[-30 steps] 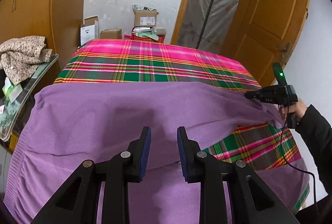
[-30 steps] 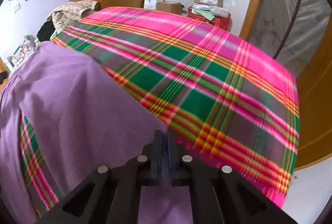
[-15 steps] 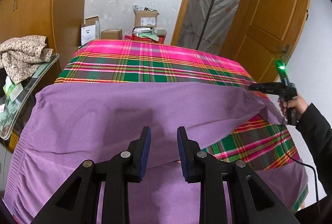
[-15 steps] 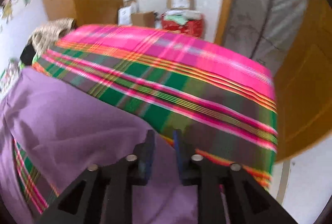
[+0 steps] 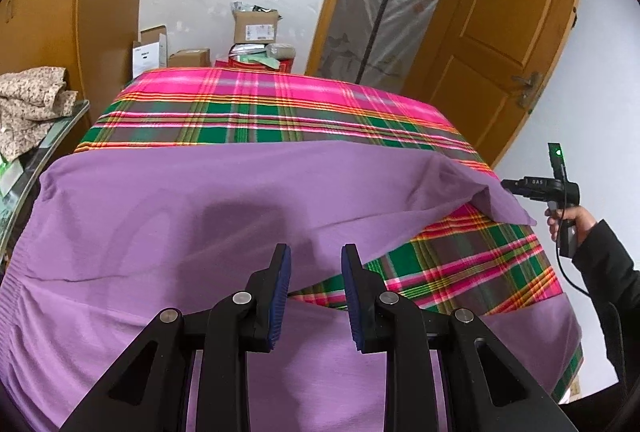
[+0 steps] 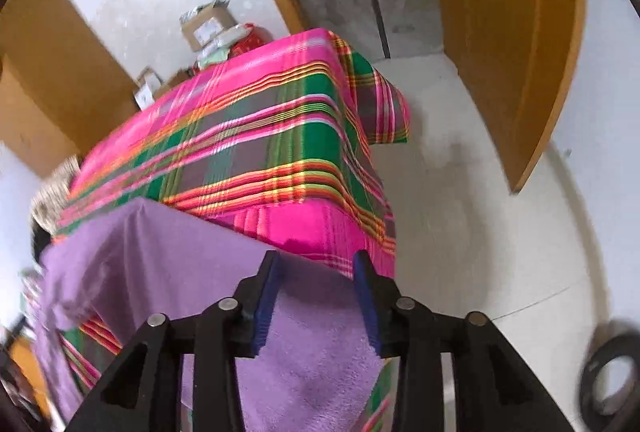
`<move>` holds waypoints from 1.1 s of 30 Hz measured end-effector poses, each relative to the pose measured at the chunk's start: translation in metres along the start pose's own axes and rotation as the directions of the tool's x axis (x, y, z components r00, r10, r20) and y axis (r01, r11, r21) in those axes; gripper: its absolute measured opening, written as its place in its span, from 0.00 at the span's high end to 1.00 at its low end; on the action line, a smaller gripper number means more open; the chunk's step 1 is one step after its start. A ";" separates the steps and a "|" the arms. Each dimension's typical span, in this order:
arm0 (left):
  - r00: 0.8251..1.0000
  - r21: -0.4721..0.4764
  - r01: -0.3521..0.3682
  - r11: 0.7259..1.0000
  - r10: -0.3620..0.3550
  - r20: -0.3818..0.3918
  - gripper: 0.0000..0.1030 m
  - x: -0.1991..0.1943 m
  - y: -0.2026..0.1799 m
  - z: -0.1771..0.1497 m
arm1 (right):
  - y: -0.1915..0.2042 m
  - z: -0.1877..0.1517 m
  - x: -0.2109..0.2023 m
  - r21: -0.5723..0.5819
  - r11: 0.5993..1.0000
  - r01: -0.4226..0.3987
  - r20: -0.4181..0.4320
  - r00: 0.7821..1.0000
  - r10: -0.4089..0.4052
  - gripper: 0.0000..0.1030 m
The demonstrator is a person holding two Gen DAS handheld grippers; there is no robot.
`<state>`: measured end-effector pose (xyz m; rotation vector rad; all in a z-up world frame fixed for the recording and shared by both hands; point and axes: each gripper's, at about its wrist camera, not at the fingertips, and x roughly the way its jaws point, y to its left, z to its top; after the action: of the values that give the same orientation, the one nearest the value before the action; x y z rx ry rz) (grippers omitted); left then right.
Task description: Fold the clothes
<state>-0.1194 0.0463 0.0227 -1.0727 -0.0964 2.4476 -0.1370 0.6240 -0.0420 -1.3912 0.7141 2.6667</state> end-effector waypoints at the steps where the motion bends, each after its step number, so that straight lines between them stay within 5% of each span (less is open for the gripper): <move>1: 1.000 0.001 -0.001 1.000 0.001 -0.001 0.74 0.000 -0.001 0.000 | -0.009 -0.003 -0.002 0.032 0.999 -0.008 0.000 1.000 0.008 0.61; 14: 1.000 0.019 0.019 1.000 -0.019 -0.024 0.74 0.008 -0.011 0.002 | -0.072 -0.050 -0.005 0.334 0.907 -0.257 0.025 0.964 0.264 0.48; 15: 0.999 0.022 0.022 1.000 -0.021 -0.025 0.74 0.008 -0.013 0.002 | -0.070 -0.051 -0.004 0.336 0.901 -0.276 0.025 0.958 0.284 0.50; 17: 0.999 0.028 0.025 0.999 -0.024 -0.026 0.74 0.007 -0.015 0.002 | -0.066 -0.050 -0.008 0.309 0.907 -0.286 0.036 0.957 0.289 0.68; 21: 1.000 0.031 0.020 0.999 -0.019 -0.022 0.74 0.005 -0.017 0.002 | -0.052 -0.040 -0.020 0.248 0.937 -0.246 0.069 0.969 0.236 0.93; 33: 0.999 0.033 0.007 0.999 -0.006 -0.036 0.74 0.011 -0.018 0.003 | -0.029 0.038 -0.047 0.109 0.989 -0.096 0.152 0.985 0.079 0.97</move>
<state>-0.1213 0.0672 0.0212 -1.1000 -0.0482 2.4147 -0.1310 0.6734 0.0033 -1.1479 0.9175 2.7080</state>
